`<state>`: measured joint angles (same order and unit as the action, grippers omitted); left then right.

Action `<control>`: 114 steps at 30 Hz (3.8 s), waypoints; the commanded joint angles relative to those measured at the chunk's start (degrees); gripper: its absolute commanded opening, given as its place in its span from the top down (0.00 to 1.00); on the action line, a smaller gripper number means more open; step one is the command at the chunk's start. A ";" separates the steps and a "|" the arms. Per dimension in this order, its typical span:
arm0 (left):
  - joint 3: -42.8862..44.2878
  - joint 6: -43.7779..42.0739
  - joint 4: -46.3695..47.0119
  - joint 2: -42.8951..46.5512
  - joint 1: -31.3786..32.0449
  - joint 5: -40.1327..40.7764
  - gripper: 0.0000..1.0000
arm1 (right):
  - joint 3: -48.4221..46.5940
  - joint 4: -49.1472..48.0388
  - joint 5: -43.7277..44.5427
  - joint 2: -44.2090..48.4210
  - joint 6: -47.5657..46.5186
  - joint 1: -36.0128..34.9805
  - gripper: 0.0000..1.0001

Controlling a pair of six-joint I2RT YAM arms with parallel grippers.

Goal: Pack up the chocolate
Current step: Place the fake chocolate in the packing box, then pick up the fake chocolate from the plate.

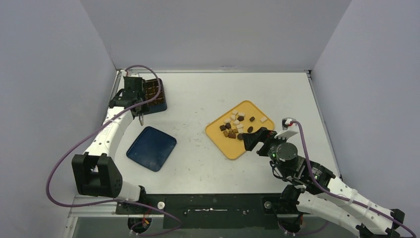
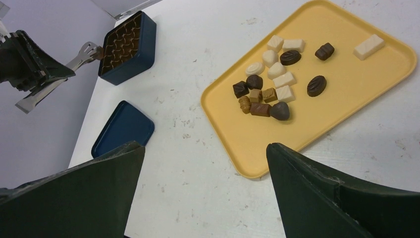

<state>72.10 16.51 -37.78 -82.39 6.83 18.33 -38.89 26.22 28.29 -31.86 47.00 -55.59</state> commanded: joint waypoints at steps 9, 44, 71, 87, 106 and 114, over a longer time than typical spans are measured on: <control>-1.88 0.37 6.29 -0.84 -3.67 -3.80 0.74 | -2.46 -1.65 -1.63 -0.58 0.26 -0.31 0.00; -2.42 -1.51 5.27 2.36 -3.75 -12.33 0.63 | -3.79 1.46 -0.48 3.91 -2.15 -0.32 0.00; -7.91 3.70 6.81 9.83 34.25 -9.42 0.62 | -3.89 3.01 -0.43 4.74 -0.91 -0.31 0.00; -9.76 1.04 17.08 -2.03 38.99 -11.62 0.60 | -2.90 1.40 0.59 3.02 -1.48 -0.31 0.00; -7.86 -2.51 19.82 -10.80 43.05 -6.69 0.60 | -2.86 2.47 1.45 3.75 -0.95 -0.32 0.00; -7.84 -3.07 19.89 -10.96 44.50 -6.65 0.60 | -2.53 2.91 1.95 5.15 -0.65 -0.32 0.00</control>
<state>61.76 14.28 -20.69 -93.25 50.87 10.79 -40.34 30.11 28.58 -27.77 45.95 -55.59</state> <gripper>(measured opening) 0.407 0.999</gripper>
